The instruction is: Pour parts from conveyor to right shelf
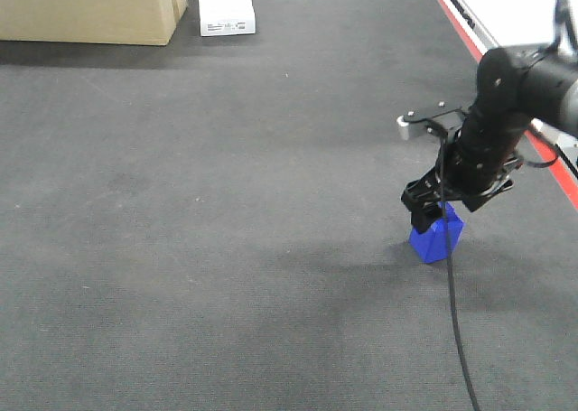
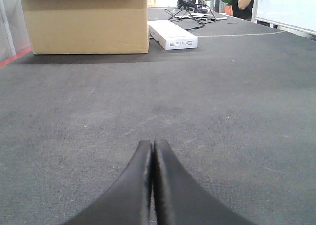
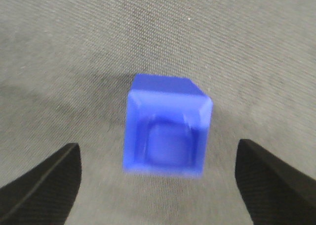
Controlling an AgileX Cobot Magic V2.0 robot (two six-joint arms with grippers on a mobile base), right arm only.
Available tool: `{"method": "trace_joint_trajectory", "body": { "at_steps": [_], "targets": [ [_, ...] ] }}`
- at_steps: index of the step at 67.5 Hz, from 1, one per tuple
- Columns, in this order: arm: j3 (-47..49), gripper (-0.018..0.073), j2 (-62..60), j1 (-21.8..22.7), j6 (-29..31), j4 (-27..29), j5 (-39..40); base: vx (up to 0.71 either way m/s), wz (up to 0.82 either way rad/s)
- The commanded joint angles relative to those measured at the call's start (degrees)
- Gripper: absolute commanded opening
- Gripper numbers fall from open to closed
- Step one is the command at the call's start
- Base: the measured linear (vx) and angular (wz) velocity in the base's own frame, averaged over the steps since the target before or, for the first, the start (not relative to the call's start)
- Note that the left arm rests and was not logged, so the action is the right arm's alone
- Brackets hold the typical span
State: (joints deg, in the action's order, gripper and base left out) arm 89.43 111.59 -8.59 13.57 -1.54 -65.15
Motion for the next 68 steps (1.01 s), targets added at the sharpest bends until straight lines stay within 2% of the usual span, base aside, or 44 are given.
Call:
{"method": "trace_joint_trajectory", "body": {
  "at_steps": [1, 14, 22, 29, 39, 40, 51, 59, 68],
  "targets": [
    [1.49, 0.0594, -1.10, 0.17, 0.40, -0.18, 2.03, 0.00, 0.00],
    [1.49, 0.0584, 2.01, 0.17, -0.31, -0.52, 2.59, 0.00, 0.00],
    [1.49, 0.0508, 2.90, 0.17, -0.52, -0.52, 2.66, 0.00, 0.00],
    [1.49, 0.0350, 3.62, 0.17, -0.52, -0.52, 3.57, 0.00, 0.00],
    [1.49, -0.0003, 3.97, 0.17, -0.88, -0.52, 6.51, 0.00, 0.00],
    [1.49, -0.0017, 3.89, 0.17, -0.99, -0.52, 6.66, 0.00, 0.00],
    [1.49, -0.0010, 1.91, 0.17, -3.19, 0.10, 7.18, 0.00, 0.00],
    [0.99, -0.0007, -1.92, 0.17, -3.29, 3.11, 7.51, 0.00, 0.00],
    [-6.94, -0.0006, -9.86, 0.17, -3.29, 3.39, 14.41, 0.00, 0.00]
  ]
}}
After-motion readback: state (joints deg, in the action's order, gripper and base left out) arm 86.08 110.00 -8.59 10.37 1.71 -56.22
